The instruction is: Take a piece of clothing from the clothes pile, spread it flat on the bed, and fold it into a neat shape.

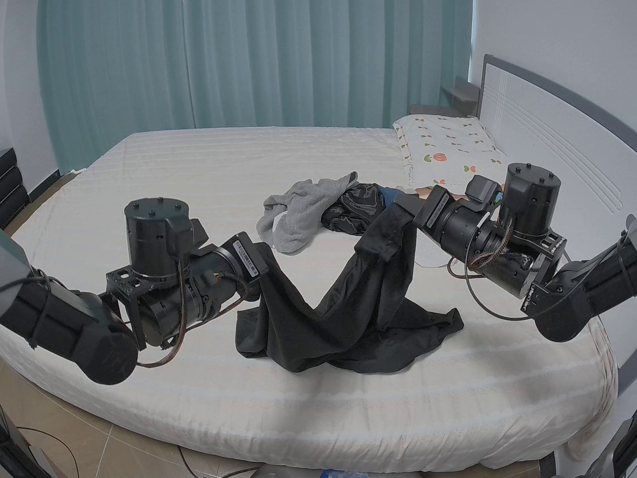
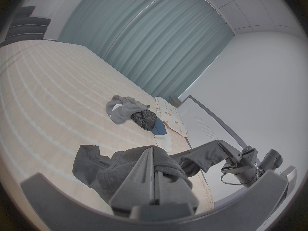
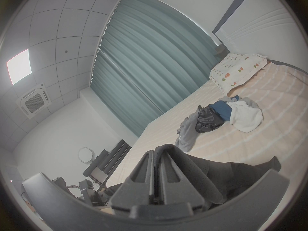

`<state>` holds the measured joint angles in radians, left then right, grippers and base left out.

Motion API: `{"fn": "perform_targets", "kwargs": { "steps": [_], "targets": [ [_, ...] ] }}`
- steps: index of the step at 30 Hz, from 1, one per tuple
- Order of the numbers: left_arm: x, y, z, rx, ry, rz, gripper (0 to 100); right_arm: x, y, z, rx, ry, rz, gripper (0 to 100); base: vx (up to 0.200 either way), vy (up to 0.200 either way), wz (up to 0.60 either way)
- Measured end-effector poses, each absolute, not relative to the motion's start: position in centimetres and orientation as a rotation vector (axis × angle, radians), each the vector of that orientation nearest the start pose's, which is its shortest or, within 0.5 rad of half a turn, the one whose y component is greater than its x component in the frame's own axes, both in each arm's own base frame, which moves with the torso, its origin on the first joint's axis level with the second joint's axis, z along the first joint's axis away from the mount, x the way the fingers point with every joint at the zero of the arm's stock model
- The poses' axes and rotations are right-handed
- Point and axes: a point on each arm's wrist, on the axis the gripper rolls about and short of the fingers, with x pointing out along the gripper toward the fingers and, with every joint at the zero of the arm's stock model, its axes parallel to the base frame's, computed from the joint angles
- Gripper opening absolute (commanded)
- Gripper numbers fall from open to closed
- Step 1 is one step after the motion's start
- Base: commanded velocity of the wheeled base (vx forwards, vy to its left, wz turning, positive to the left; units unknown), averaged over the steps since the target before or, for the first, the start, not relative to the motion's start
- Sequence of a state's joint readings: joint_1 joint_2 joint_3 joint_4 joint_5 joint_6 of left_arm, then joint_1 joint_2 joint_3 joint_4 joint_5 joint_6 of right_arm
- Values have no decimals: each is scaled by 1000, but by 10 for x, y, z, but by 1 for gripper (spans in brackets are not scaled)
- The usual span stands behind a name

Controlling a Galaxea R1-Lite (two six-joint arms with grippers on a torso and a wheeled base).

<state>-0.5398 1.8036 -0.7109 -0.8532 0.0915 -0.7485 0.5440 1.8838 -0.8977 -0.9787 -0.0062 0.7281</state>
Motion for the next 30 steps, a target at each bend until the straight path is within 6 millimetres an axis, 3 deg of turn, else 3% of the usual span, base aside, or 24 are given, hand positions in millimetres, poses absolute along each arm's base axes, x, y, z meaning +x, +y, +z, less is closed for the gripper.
{"fn": "perform_targets", "kwargs": {
  "steps": [7, 22, 30],
  "targets": [
    [264, -159, 130, -643, 441, -327, 0, 304, 186, 174, 703, 222, 506, 0, -200, 0, 0],
    [256, -154, 129, -679, 450, -303, 0, 290, 177, 187, 703, 196, 516, 0, 0, 0, 0],
    [259, -149, 133, -729, 445, -295, 0, 289, 175, 186, 695, 201, 511, 0, 0, 200, 0]
  ]
}}
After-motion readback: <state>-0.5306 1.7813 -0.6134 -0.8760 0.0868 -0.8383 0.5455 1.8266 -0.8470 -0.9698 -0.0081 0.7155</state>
